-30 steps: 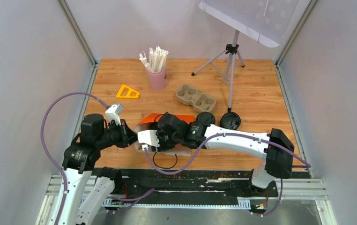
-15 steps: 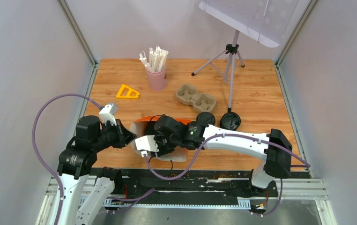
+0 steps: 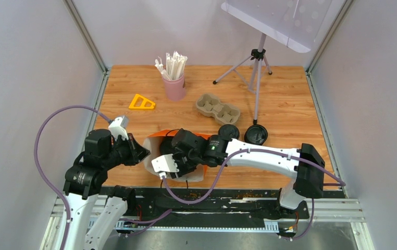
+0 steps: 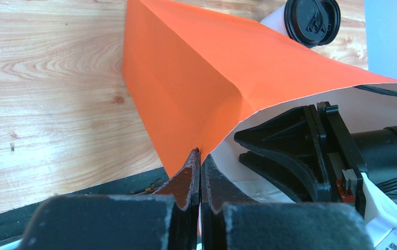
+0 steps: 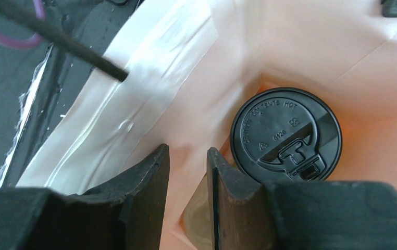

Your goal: Pack the takeout coffee

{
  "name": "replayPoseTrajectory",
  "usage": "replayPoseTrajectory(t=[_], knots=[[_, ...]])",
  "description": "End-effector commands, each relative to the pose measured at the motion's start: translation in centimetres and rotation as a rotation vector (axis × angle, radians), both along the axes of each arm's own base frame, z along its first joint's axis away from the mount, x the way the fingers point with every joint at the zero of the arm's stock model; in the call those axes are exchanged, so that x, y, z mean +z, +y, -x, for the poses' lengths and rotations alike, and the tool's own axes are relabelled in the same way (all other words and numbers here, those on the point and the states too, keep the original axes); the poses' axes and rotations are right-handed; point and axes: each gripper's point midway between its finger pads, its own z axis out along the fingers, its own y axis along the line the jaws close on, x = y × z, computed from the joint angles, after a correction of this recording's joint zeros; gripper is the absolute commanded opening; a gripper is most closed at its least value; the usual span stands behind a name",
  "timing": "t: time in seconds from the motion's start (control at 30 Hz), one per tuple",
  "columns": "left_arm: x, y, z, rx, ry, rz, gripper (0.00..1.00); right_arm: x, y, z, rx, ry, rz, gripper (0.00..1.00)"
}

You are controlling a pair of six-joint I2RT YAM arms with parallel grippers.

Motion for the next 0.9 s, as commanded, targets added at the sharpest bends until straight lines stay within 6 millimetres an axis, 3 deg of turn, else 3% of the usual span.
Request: replayPoseTrajectory(t=[0.0, 0.17, 0.43, 0.63, 0.87], knots=[[1.6, 0.3, -0.4, 0.027, -0.040, 0.006, 0.00, 2.8, 0.3, 1.2, 0.108, -0.009, -0.032, 0.33], [1.6, 0.3, -0.4, 0.031, -0.037, 0.004, 0.00, 4.0, 0.1, 2.2, 0.160, 0.024, -0.028, 0.33], [1.9, -0.1, -0.5, 0.020, -0.042, 0.023, 0.00, 4.4, 1.0, 2.1, 0.153, 0.021, -0.063, 0.33], [2.6, -0.3, -0.7, 0.024, -0.055, 0.044, 0.00, 2.2, 1.6, 1.6, 0.145, 0.036, 0.001, 0.35], [2.6, 0.2, -0.4, 0.039, -0.036, 0.017, 0.00, 1.6, 1.7, 2.2, 0.200, 0.050, 0.019, 0.35]])
